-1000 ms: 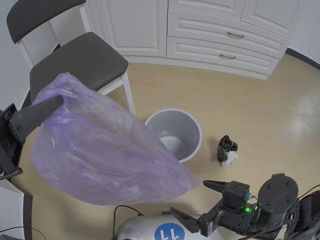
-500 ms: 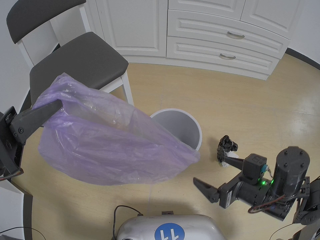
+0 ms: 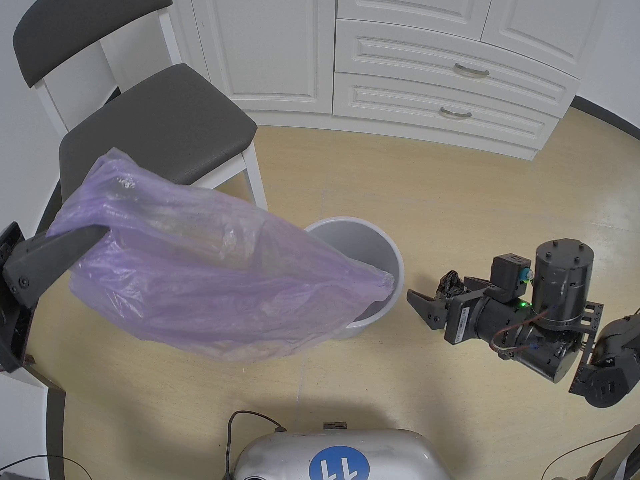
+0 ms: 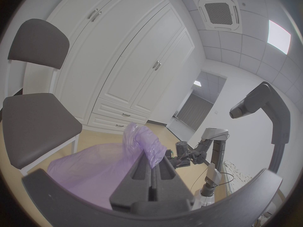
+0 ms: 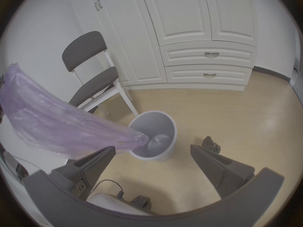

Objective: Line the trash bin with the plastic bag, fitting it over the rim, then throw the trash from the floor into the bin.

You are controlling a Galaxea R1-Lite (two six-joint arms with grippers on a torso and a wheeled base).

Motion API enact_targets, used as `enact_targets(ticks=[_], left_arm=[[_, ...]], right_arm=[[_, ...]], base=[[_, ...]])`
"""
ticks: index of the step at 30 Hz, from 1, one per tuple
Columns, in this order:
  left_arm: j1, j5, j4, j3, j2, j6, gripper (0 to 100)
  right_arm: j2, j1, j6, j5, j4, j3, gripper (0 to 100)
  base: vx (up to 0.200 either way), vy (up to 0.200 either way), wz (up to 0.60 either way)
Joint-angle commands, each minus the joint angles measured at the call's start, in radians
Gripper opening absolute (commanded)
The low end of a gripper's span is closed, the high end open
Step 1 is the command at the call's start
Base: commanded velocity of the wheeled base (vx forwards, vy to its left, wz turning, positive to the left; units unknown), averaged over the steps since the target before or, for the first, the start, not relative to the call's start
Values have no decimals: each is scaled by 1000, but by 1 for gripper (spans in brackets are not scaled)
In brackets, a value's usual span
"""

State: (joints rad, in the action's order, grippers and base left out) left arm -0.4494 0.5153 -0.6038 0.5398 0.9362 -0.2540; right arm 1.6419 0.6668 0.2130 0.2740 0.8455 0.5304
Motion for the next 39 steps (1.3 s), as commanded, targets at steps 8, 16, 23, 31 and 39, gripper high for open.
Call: enact_targets(ticks=[8, 16, 23, 31, 39], left_arm=[[-2, 15, -1, -11, -33, -1, 0], [-2, 15, -1, -11, -27, 1, 0], [0, 14, -1, -11, -22, 1, 0], [0, 14, -1, -11, -17, 1, 0], [0, 14, -1, -11, -17, 1, 0]], right_arm=[[168, 19, 89, -1, 7, 83, 100], [157, 74, 97, -1, 3, 68, 100], [144, 54, 94, 7, 10, 71, 100], [130, 39, 92, -3, -6, 63, 100], [52, 122, 60, -39, -62, -12, 100]], base=[[0, 0, 0], [0, 0, 0], [0, 0, 0], [0, 0, 0], [0, 0, 0]])
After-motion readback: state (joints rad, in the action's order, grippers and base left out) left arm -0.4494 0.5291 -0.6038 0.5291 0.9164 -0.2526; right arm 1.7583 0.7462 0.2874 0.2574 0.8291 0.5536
